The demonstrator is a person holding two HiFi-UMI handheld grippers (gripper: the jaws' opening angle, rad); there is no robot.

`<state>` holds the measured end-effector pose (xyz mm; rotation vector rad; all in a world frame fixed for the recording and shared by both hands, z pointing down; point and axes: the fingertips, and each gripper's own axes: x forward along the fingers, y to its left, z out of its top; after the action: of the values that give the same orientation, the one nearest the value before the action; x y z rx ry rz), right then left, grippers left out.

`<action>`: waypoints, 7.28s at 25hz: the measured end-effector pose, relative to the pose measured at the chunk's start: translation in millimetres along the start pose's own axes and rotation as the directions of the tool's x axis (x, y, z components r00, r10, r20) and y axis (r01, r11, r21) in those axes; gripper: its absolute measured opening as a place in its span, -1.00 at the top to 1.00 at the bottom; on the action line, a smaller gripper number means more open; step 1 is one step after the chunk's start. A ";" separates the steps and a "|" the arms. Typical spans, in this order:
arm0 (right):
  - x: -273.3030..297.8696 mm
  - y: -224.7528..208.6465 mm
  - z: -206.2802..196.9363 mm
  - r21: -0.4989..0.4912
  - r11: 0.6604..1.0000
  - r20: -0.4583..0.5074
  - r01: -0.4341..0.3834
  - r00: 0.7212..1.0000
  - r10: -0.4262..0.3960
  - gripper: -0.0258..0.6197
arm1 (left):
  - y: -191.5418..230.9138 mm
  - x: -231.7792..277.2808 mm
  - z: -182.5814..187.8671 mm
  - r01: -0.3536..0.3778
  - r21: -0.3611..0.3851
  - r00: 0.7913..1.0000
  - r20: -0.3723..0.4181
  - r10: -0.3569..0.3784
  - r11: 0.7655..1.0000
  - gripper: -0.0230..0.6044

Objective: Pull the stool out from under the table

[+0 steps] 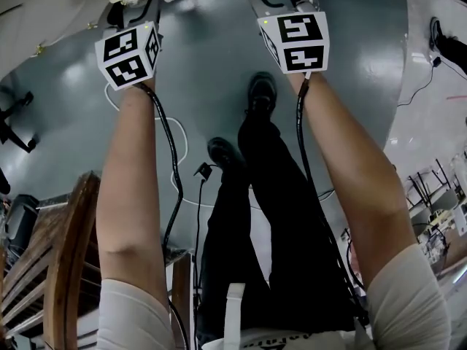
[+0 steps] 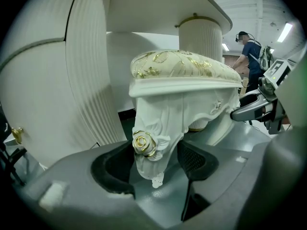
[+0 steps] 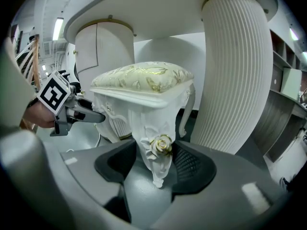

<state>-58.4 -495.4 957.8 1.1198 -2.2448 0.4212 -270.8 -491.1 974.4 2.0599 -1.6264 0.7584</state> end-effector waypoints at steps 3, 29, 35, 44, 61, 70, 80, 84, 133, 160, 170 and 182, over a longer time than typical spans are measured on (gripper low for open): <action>-7.3 7.3 -6.9 -0.004 1.000 -0.007 -0.008 1.000 0.008 0.19 | -3.6 -12.4 -9.8 0.000 -0.007 1.000 -0.007 0.000 1.000 0.02; -205.4 141.4 -176.9 0.001 0.999 -0.135 -0.047 0.990 0.047 0.23 | -121.9 -228.8 -192.1 0.103 -0.054 0.982 -0.154 -0.110 0.993 0.10; -247.5 168.1 -214.7 -0.011 0.999 -0.146 -0.046 0.988 0.043 0.23 | -149.3 -273.4 -231.8 0.087 -0.067 0.983 -0.156 -0.096 0.994 0.10; -322.1 201.4 -281.4 -0.021 0.997 -0.184 -0.071 0.981 0.066 0.24 | -203.9 -343.4 -291.4 0.075 -0.075 0.979 -0.182 -0.088 0.994 0.10; -383.0 221.9 -274.8 -0.023 0.997 -0.188 -0.073 0.980 0.067 0.15 | -234.7 -404.1 -300.2 0.080 -0.016 0.975 -0.205 -0.081 0.997 -0.11; -459.4 240.7 -200.2 0.003 0.993 -0.178 -0.115 0.977 0.114 0.16 | -235.9 -490.1 -218.2 0.141 -0.030 0.977 -0.156 -0.144 0.990 -0.11; -580.1 248.0 -1.6 -0.077 0.976 -0.035 -0.203 0.979 0.201 0.21 | -228.4 -612.6 -27.5 0.200 -0.056 0.980 0.009 -0.200 0.978 -0.04; -633.7 253.9 72.3 -0.121 0.967 0.033 -0.225 0.973 0.230 0.37 | -238.7 -661.2 44.4 0.246 -0.014 0.966 0.087 -0.244 0.969 0.15; -1012.6 282.6 291.9 -0.272 0.937 0.432 -0.220 0.842 0.323 0.91 | -356.2 -1029.7 322.3 0.330 0.070 0.796 0.516 -0.317 0.941 0.90; -1062.5 406.6 241.6 -0.276 0.938 0.418 -0.210 0.852 0.314 0.91 | -322.4 -1164.2 230.8 0.316 0.137 0.813 0.471 -0.342 0.939 0.90; -1122.9 528.7 202.3 -0.260 0.955 0.450 -0.139 0.858 0.248 0.91 | -287.4 -1296.2 147.7 0.304 0.160 0.784 0.517 -0.342 0.939 0.90; -1199.0 634.1 155.4 -0.278 0.949 0.430 -0.146 0.865 0.259 0.91 | -289.0 -1393.4 83.3 0.345 0.183 0.750 0.536 -0.388 0.921 0.90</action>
<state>-57.3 541.5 69.8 0.9273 -2.7584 -0.0510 -217.1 571.3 25.5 2.7238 -1.3754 0.0552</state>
